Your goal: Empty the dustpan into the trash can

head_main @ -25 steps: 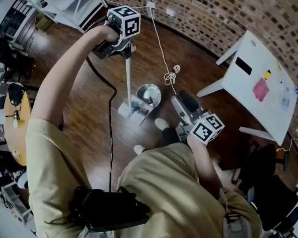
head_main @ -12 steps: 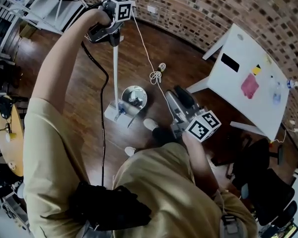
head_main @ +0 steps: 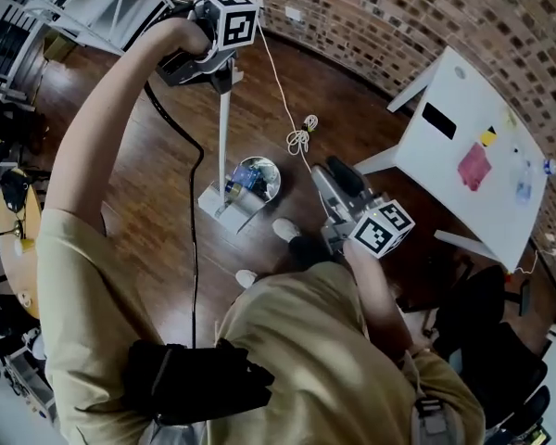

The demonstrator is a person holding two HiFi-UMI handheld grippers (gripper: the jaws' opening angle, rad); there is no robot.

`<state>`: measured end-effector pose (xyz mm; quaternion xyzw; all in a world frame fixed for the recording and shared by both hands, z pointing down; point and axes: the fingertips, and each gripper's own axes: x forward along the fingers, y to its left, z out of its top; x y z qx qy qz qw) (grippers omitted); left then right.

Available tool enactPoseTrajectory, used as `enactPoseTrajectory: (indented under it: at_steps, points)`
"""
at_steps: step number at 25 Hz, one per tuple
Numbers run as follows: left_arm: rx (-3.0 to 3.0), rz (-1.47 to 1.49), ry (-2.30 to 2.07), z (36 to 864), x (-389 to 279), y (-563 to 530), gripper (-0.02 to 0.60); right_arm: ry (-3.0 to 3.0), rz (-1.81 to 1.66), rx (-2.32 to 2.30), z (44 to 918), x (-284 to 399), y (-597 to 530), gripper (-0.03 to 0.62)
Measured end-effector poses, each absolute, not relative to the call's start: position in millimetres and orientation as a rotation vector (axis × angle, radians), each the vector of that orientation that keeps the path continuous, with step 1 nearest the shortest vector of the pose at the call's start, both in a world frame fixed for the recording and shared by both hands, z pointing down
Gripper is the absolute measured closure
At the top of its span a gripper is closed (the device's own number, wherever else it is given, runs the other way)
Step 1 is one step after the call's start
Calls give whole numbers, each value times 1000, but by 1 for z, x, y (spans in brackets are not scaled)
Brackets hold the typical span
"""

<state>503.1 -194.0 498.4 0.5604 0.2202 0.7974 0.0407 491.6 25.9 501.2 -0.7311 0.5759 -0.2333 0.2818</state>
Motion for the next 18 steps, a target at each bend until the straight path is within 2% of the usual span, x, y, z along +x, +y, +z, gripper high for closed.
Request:
enactPoseTrajectory:
  at_steps: [4,9,18]
  points:
    - [1706,2426,696,518,479,-190,581,1549,-623,-1939,499,488,21,365]
    - [1763,2381,688,500,454,-195,581,1556,-652,-1925,506,484,23,365]
    - [1989,2274,696,495,331,-209,581,1676,-682,-1855,503,457,-22,367]
